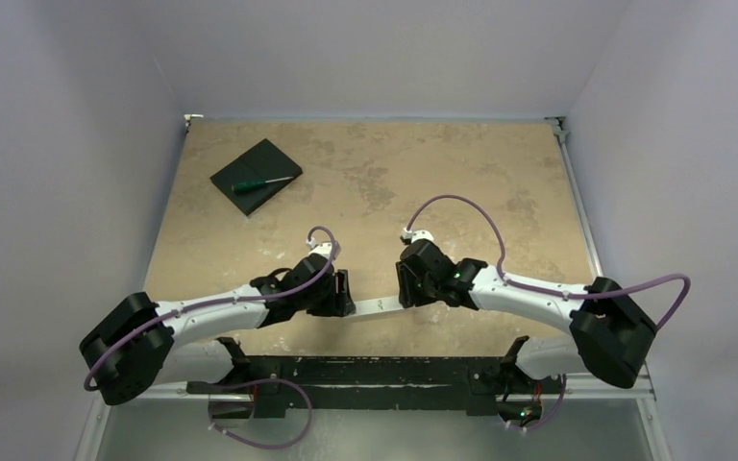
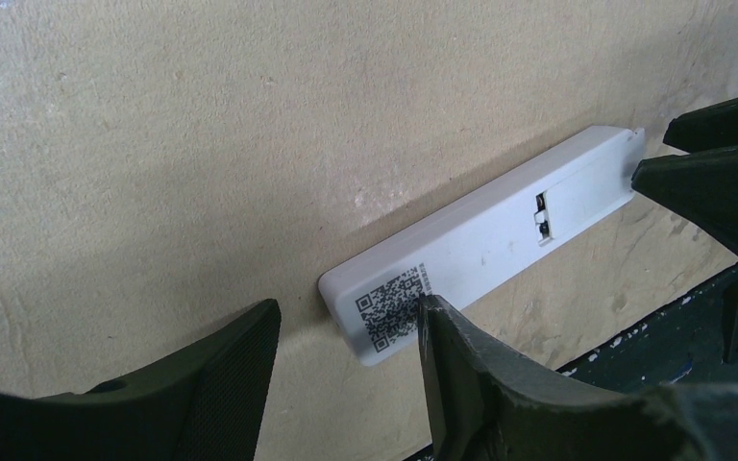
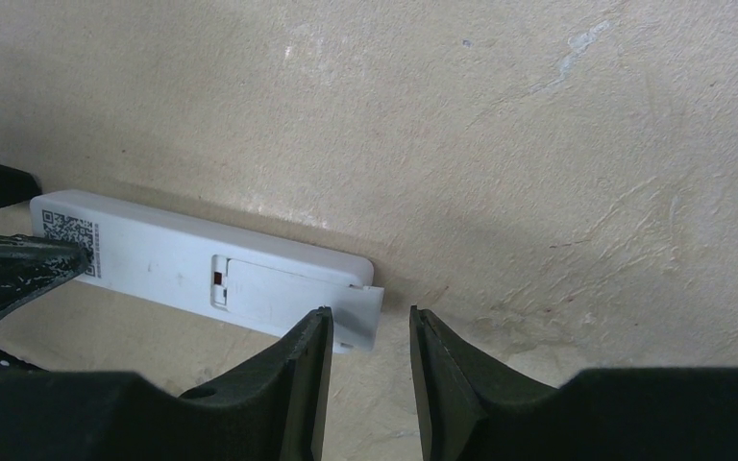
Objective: Load the batteries into the remote control
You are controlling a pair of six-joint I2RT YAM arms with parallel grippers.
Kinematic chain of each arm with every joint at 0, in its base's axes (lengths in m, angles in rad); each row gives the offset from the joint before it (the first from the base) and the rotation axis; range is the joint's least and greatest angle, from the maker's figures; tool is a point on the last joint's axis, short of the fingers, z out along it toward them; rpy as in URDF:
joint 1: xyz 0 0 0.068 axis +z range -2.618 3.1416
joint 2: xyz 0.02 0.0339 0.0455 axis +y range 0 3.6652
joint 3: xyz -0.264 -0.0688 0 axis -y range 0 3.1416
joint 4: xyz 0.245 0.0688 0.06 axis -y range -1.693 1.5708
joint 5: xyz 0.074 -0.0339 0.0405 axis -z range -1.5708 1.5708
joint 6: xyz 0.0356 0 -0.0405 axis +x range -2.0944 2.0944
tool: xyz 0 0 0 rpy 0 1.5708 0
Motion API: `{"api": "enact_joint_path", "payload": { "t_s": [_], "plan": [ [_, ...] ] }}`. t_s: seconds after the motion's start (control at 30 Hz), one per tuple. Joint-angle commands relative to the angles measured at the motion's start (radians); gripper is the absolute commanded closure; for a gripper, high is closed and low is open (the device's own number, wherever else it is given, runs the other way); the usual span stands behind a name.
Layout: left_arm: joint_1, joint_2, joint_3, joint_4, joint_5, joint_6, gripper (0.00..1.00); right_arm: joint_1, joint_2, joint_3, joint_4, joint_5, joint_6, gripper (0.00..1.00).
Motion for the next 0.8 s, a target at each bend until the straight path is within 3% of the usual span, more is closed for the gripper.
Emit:
{"api": "enact_joint_path", "payload": {
  "t_s": [0.0,0.77],
  "plan": [
    [0.008,0.013,0.004,0.007,0.002,0.017,0.46,-0.002,0.008,0.002,0.028,-0.017,-0.006,0.58],
    [0.010,0.013,0.022,-0.007,0.000,0.027,0.48,-0.002,0.041,0.004,0.046,-0.059,-0.019,0.66]
  ]
}}
